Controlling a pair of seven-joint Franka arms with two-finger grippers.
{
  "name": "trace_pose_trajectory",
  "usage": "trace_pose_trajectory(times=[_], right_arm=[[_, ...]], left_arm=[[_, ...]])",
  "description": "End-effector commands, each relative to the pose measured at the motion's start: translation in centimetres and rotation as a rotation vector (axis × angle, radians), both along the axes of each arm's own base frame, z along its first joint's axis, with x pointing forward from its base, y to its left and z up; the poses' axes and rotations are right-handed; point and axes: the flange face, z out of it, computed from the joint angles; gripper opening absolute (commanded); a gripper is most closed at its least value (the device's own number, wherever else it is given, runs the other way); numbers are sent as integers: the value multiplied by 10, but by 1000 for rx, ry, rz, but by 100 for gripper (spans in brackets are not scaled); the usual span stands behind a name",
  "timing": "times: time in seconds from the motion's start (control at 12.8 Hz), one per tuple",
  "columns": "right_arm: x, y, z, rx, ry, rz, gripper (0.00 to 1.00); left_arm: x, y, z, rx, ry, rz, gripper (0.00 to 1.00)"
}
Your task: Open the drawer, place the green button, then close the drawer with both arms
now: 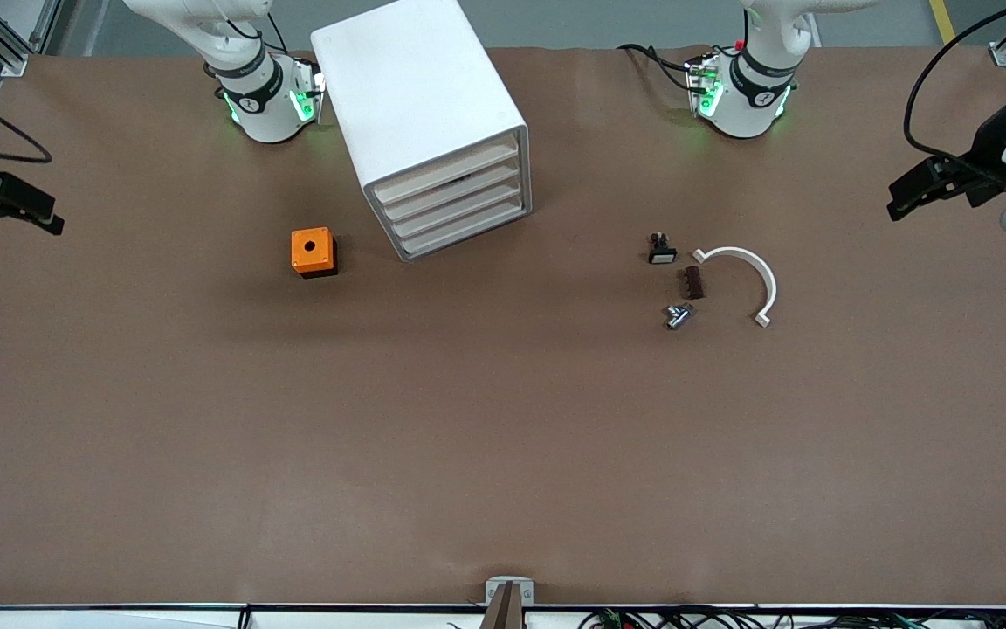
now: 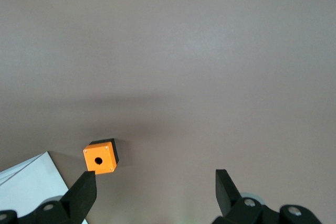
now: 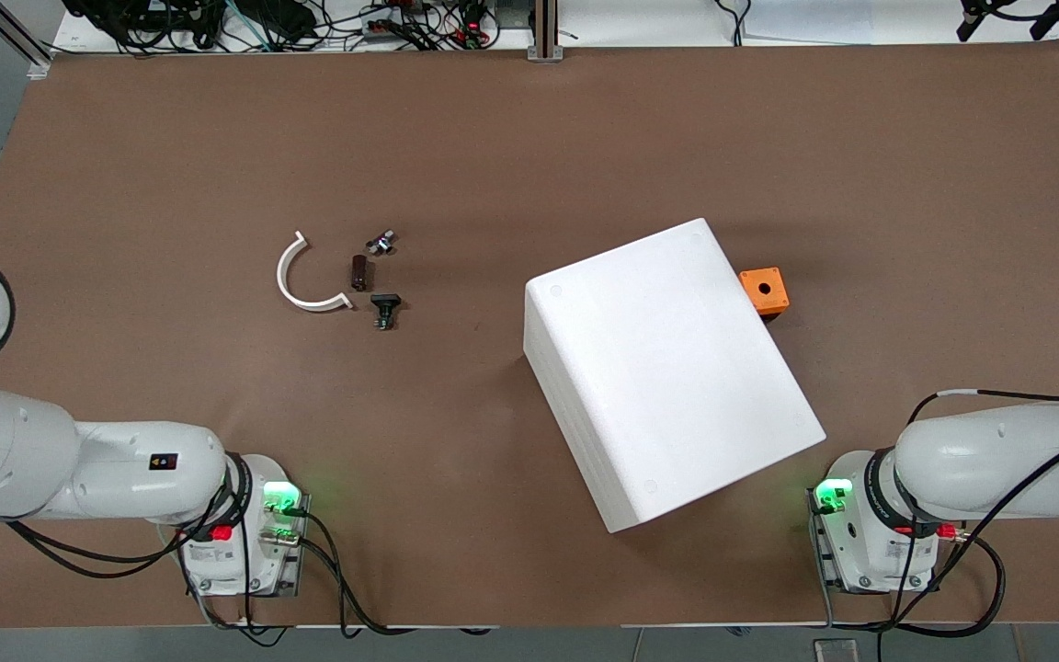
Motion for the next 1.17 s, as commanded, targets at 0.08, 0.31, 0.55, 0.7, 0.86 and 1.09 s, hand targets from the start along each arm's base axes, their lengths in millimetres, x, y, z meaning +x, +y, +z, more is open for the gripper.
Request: trace_pose_trajectory(times=[0.08, 0.31, 0.55, 0.7, 0.86, 1.09], right_arm=[[-12, 22, 14, -13, -51, 46, 100], [-10, 23, 15, -13, -52, 50, 100], [-9, 19, 15, -10, -61, 41, 100], [-9, 15, 15, -7, -61, 21, 100], [-11, 7, 15, 15, -55, -7, 100], [-13, 0, 14, 42, -52, -26, 100]], left_arm=[[-16, -3, 7, -15, -5, -37, 100], [-13, 0, 6, -35, -2, -33, 100], [-11, 5, 5, -38, 2, -82, 100], [-9, 3, 9, -37, -7, -87, 100], [-3, 5, 14, -35, -20, -78, 100], [-4, 6, 13, -24, 0, -75, 100]])
